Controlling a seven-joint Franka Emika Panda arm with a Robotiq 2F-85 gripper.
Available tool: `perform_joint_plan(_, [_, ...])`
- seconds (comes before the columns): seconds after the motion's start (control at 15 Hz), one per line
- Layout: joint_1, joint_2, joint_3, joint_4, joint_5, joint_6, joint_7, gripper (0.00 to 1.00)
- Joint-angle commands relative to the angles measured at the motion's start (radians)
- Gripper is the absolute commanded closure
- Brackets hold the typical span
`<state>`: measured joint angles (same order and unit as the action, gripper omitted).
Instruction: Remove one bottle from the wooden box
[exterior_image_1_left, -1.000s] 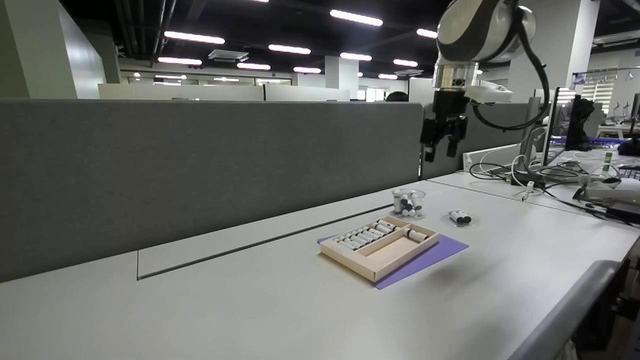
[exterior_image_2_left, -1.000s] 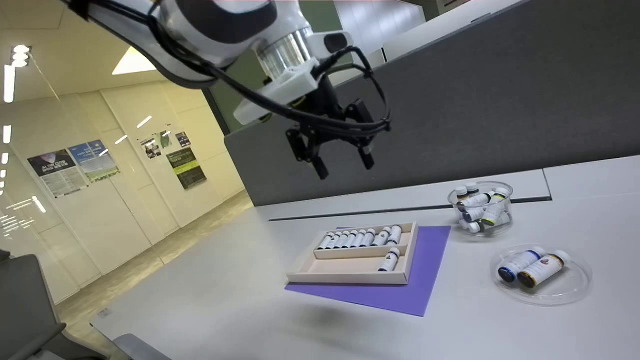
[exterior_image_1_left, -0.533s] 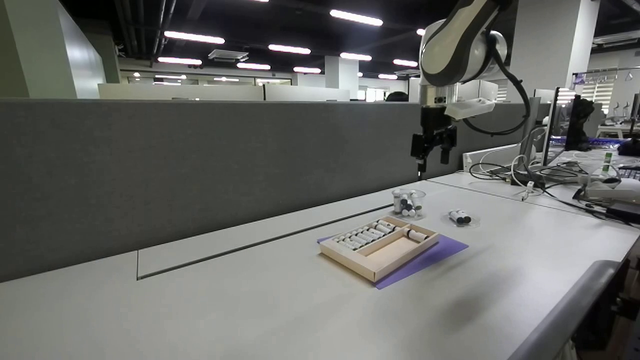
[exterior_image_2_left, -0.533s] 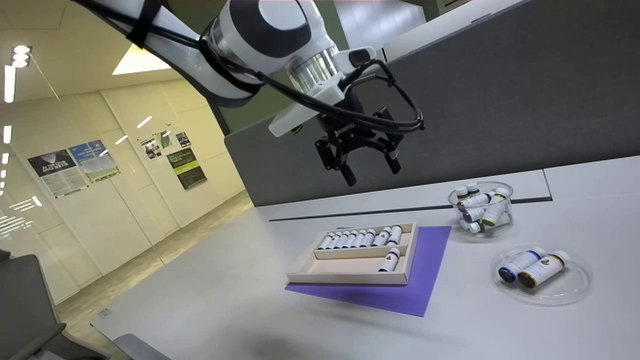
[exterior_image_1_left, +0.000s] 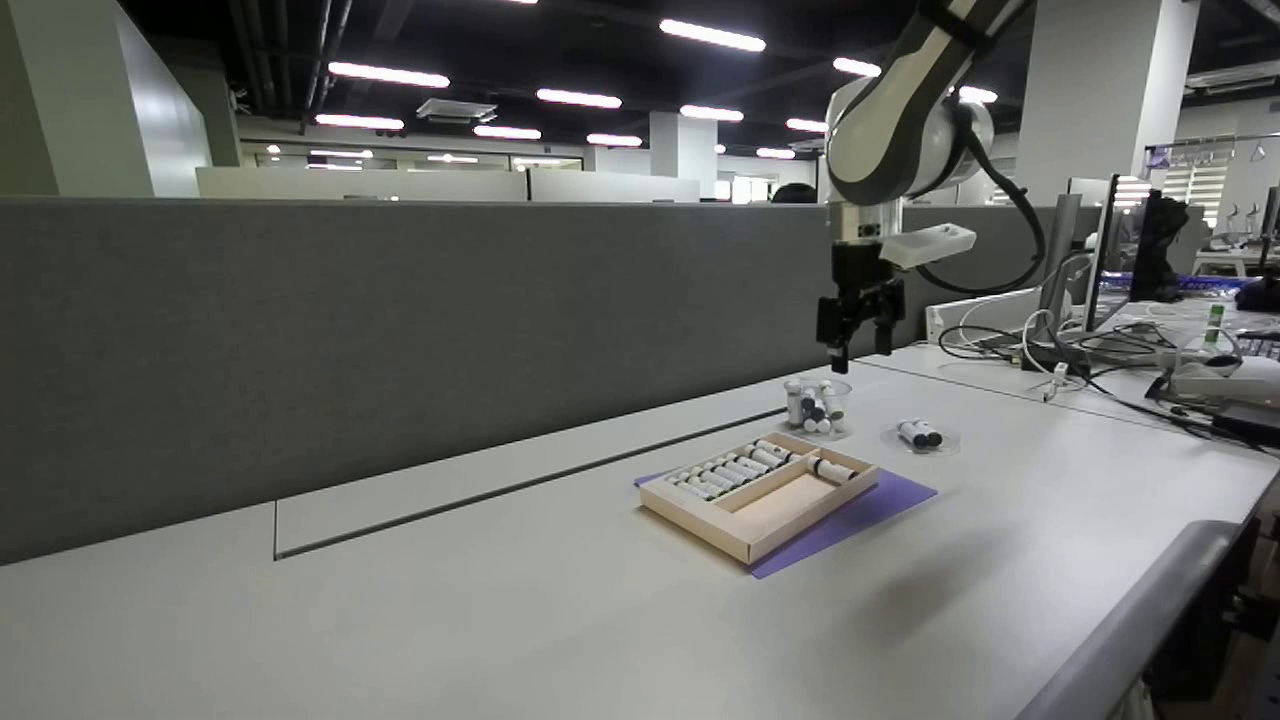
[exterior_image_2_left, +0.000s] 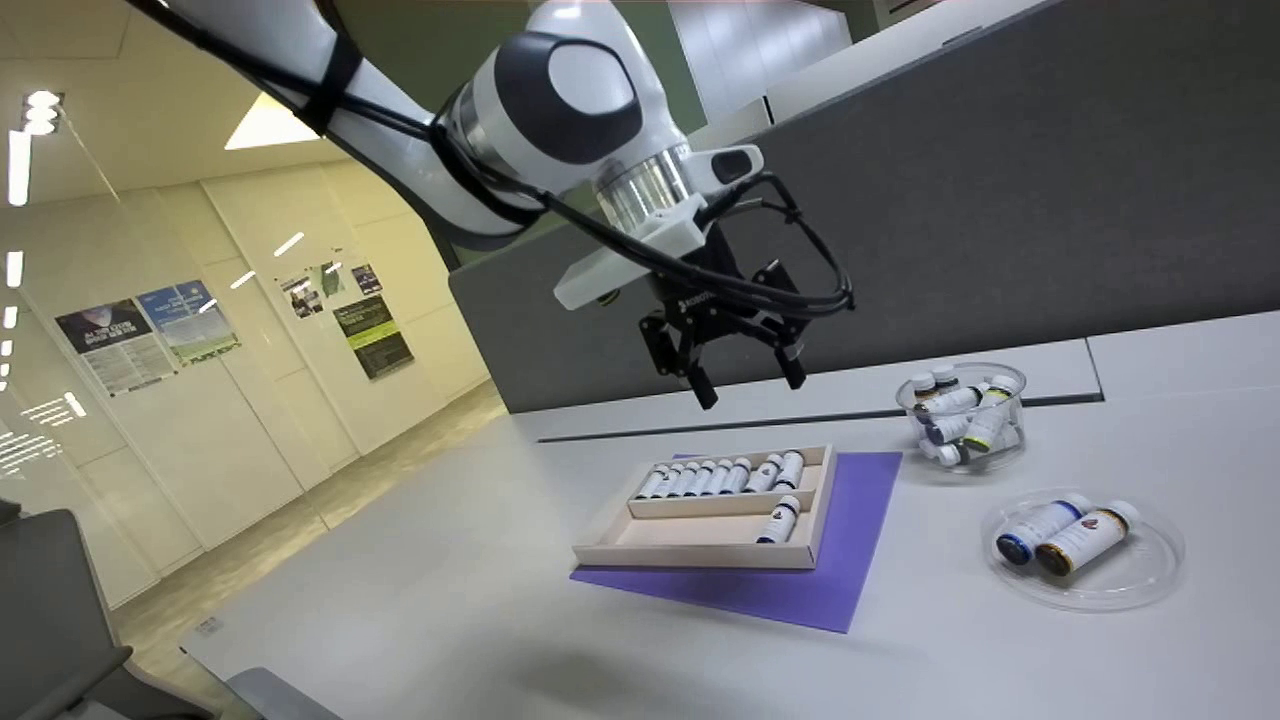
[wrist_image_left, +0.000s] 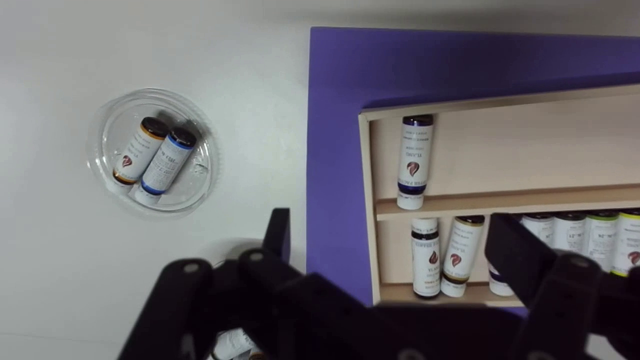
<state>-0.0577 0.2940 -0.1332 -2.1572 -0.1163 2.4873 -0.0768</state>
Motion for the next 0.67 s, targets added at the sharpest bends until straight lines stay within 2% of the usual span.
perform_joint_plan(0.0, [-0.023,0.128,0.029,0.097,0.018,-0.007,-0.018,0.0])
perform_joint_plan(0.27, [-0.038,0.228,0.068,0.147,0.054,0.023,-0.052,0.0])
perform_joint_plan(0.6, [-0.05,0.295,0.117,0.17,0.087,0.049,-0.101,0.0])
